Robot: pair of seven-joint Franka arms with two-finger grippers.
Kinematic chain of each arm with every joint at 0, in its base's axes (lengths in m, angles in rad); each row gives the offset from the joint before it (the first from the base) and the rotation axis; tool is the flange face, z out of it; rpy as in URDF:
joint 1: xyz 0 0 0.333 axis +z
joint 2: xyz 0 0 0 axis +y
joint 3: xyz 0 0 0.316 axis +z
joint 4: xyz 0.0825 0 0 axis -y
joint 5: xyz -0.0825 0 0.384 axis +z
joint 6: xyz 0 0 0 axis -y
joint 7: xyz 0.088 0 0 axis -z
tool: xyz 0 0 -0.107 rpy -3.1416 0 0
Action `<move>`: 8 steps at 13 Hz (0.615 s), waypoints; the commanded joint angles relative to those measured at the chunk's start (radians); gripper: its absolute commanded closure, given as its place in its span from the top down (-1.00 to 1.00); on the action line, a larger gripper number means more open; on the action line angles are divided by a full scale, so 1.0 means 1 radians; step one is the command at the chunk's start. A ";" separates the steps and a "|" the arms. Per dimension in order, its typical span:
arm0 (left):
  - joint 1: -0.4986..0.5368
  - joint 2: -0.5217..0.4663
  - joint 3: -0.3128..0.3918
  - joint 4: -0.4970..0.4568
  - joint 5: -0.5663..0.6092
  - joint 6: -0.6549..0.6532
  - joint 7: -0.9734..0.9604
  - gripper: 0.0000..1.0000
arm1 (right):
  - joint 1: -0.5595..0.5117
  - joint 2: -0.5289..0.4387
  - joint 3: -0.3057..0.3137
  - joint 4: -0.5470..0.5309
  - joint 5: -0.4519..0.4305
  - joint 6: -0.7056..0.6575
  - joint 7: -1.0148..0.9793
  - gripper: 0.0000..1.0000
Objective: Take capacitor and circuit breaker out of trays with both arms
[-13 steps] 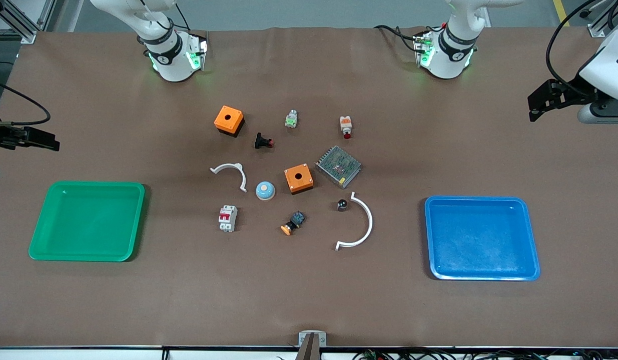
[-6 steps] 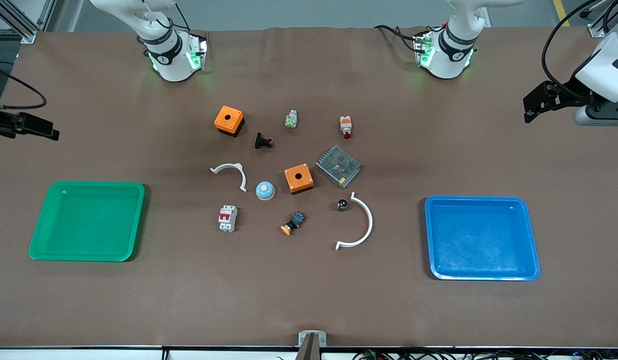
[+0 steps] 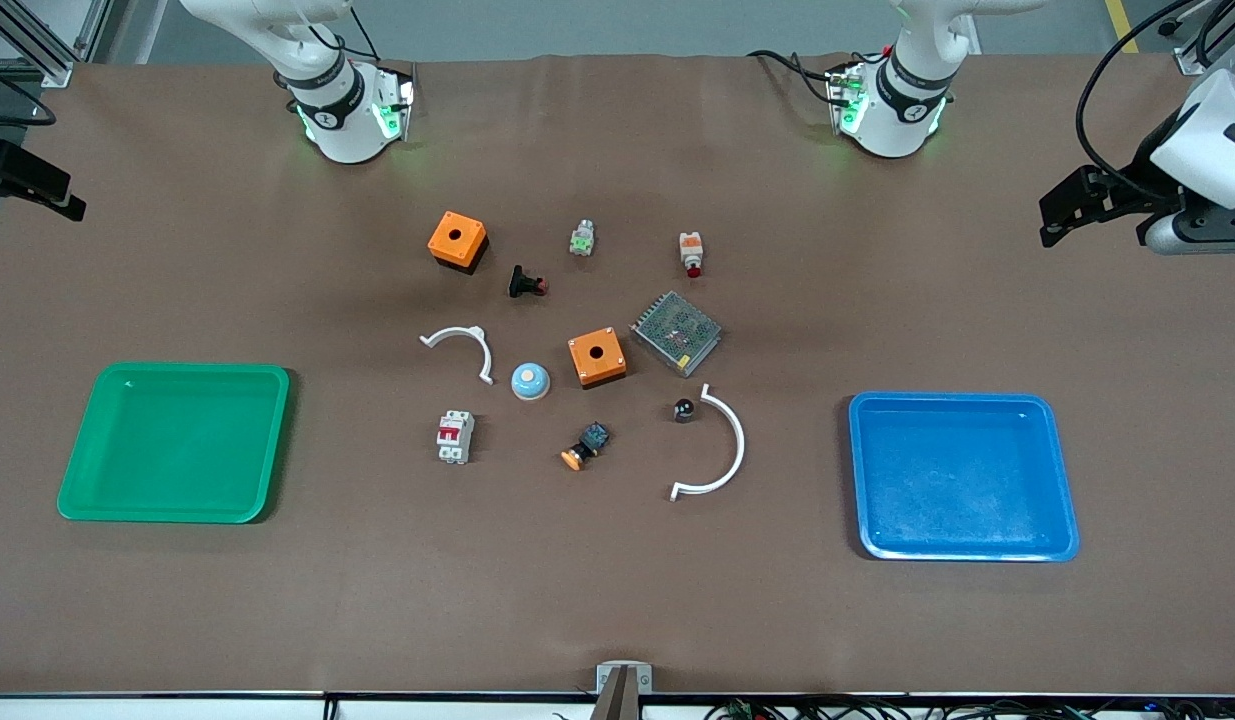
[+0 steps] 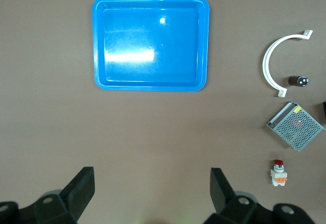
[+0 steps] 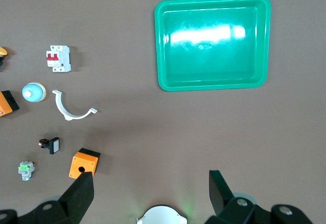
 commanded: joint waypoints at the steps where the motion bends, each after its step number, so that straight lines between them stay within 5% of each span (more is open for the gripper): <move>1: 0.014 -0.029 -0.007 -0.026 -0.021 0.002 -0.005 1.00 | -0.004 -0.013 0.013 -0.026 0.019 0.026 0.016 1.00; 8: 0.009 -0.022 -0.009 -0.017 -0.034 -0.008 0.013 1.00 | -0.003 -0.025 0.013 -0.029 0.042 0.028 0.013 1.00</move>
